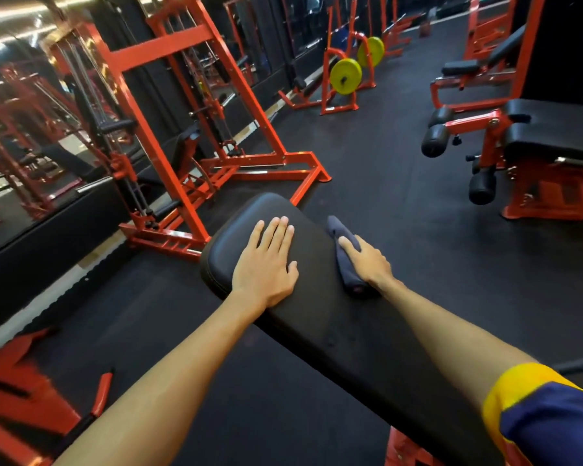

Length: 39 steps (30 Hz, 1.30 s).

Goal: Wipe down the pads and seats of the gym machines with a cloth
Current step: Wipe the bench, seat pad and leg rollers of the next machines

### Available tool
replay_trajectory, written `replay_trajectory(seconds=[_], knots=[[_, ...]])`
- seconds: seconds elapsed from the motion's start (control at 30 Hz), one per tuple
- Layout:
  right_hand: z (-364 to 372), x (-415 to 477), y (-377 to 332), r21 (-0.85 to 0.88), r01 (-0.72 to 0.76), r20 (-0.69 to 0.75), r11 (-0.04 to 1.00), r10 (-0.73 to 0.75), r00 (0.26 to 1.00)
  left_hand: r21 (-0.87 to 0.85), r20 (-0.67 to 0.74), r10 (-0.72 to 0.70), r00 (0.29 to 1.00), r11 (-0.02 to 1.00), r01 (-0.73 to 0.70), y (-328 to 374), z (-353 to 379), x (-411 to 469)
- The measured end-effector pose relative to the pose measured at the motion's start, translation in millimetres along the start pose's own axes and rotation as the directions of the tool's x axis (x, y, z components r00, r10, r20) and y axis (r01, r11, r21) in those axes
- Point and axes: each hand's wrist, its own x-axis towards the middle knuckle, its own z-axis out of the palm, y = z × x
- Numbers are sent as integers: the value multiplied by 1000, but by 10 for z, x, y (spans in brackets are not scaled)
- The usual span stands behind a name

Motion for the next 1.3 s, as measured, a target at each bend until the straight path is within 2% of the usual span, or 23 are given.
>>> replay_trajectory(seconds=[0.13, 0.23, 0.3, 0.4, 0.43, 0.5, 0.57, 0.63, 0.7, 0.83, 0.93, 0.97, 1.03, 1.13, 1.23, 1.3], knots=[[143, -38, -546, 104, -7, -112, 995, 19, 994, 8, 16, -4, 1000, 1000, 4, 3, 25, 5], [368, -230, -821, 230, 139, -284, 963, -70, 956, 22, 30, 7, 1000, 1000, -8, 8, -10, -9], [451, -482, -720, 290, 250, -319, 924, -153, 935, 27, 20, 14, 1000, 1000, -15, 0, -23, -12], [564, -947, -245, 68, 355, -264, 932, -326, 907, 30, 29, 35, 999, 999, -35, 1, 5, -28], [559, -1039, -50, 11, 331, -249, 943, -318, 915, 31, 31, 40, 999, 999, -41, 8, 10, -32], [464, -928, 218, -23, 165, -231, 986, -166, 959, 28, 32, 45, 998, 999, -46, 32, 8, -29], [360, -639, 161, 26, -72, -194, 997, 75, 978, 27, 43, 55, 998, 998, -56, 14, -16, -24], [299, -390, -51, 111, -197, -157, 974, 213, 964, 30, 39, 50, 998, 998, -51, 24, -18, 12], [403, -429, -270, 121, -141, -166, 983, 160, 973, 46, 51, 54, 997, 997, -56, 21, -23, 2], [694, -1149, -303, 65, 78, -181, 995, -65, 981, 68, 42, 71, 997, 995, -73, 5, 8, -8], [855, -1728, -108, -32, 132, -178, 991, -136, 975, 58, 36, 93, 995, 994, -95, 8, 18, -7], [849, -1818, -18, -74, 116, -186, 991, -128, 974, 62, 39, 99, 994, 993, -101, 16, 15, -9], [736, -1771, 166, -118, -2, -194, 993, -21, 981, 42, 60, 113, 992, 992, -115, 30, 0, -4], [518, -1426, 178, 1, -234, -172, 972, 230, 958, 37, 65, 130, 989, 990, -132, 29, 3, 6], [507, -1297, -104, 123, -247, -215, 961, 269, 939, 45, 75, 152, 986, 987, -155, 45, 12, 15], [561, -1373, -338, 115, -186, -231, 976, 208, 950, 59, 83, 146, 986, 987, -151, 28, -2, 39]])
